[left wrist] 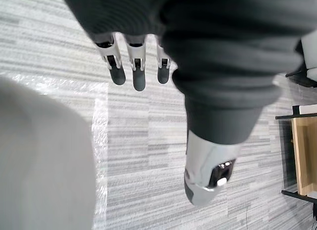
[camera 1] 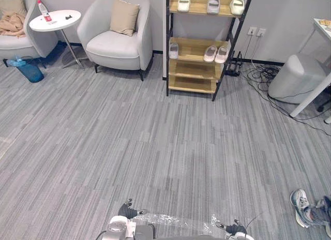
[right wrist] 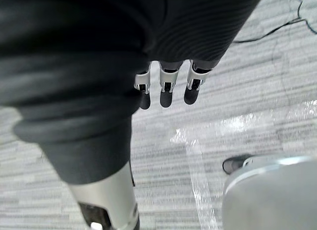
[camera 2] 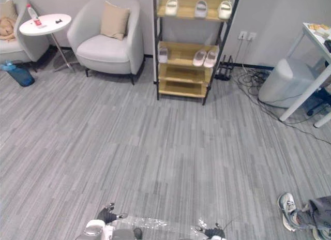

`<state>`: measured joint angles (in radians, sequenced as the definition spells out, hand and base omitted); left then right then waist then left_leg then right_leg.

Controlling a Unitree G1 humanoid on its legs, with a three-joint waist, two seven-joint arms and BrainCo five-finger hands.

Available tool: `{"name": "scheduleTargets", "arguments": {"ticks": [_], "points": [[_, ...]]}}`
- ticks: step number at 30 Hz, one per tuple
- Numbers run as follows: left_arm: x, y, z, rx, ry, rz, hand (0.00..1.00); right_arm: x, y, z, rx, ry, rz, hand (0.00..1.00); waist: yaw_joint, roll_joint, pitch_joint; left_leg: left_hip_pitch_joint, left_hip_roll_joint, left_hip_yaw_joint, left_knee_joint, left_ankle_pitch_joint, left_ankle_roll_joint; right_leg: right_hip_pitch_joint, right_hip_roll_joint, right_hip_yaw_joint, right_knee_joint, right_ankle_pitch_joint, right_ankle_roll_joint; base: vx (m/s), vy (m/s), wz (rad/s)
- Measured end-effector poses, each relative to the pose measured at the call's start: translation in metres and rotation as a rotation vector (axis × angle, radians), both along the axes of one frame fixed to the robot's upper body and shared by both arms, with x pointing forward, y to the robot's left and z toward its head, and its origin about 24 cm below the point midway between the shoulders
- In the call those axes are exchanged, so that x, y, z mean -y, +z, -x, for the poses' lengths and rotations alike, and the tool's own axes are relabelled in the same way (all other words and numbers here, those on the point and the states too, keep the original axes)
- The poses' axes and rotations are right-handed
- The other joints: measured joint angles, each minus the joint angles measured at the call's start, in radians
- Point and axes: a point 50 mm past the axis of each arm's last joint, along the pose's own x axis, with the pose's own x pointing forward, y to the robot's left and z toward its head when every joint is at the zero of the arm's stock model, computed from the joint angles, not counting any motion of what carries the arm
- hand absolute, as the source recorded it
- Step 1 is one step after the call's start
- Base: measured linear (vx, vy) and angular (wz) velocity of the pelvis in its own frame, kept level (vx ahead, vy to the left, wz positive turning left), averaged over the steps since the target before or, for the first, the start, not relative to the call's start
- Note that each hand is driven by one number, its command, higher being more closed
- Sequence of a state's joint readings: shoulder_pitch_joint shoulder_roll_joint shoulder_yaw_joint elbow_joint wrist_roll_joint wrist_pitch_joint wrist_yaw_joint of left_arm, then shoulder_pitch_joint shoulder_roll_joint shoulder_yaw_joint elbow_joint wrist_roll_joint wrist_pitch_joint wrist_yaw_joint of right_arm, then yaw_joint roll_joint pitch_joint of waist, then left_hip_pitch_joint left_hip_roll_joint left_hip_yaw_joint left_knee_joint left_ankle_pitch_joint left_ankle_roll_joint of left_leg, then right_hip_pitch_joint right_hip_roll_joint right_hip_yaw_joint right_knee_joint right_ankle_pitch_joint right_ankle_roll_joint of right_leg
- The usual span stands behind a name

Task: Pick up cushions and gather them together orderly.

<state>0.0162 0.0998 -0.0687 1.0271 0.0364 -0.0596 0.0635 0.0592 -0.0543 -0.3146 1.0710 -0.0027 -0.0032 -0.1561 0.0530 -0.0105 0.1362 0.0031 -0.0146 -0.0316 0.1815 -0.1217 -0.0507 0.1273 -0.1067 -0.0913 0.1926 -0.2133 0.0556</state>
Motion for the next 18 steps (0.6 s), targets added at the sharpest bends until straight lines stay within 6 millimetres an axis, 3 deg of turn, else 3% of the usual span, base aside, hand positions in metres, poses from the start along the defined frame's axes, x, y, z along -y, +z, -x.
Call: {"name": "scheduleTargets", "arguments": {"ticks": [8,18], "points": [[0.000,-0.003,0.006,-0.028,0.004,0.001,0.00,0.002,-0.001,0.005,-0.019,-0.002,0.002,0.00,-0.002,0.002,-0.019,0.047,-0.001,-0.006,-0.092,0.040,0.009,0.015,0.001,0.010,-0.029,0.009,0.008,0.01,-0.004,-0.01],[0.000,-0.005,0.009,-0.044,0.014,0.002,0.00,0.006,-0.002,0.011,-0.052,0.032,0.024,0.00,-0.009,-0.001,-0.020,0.093,-0.014,-0.006,-0.261,0.155,0.022,0.008,-0.011,0.016,-0.091,0.037,0.017,-0.08,0.013,-0.02]]}}
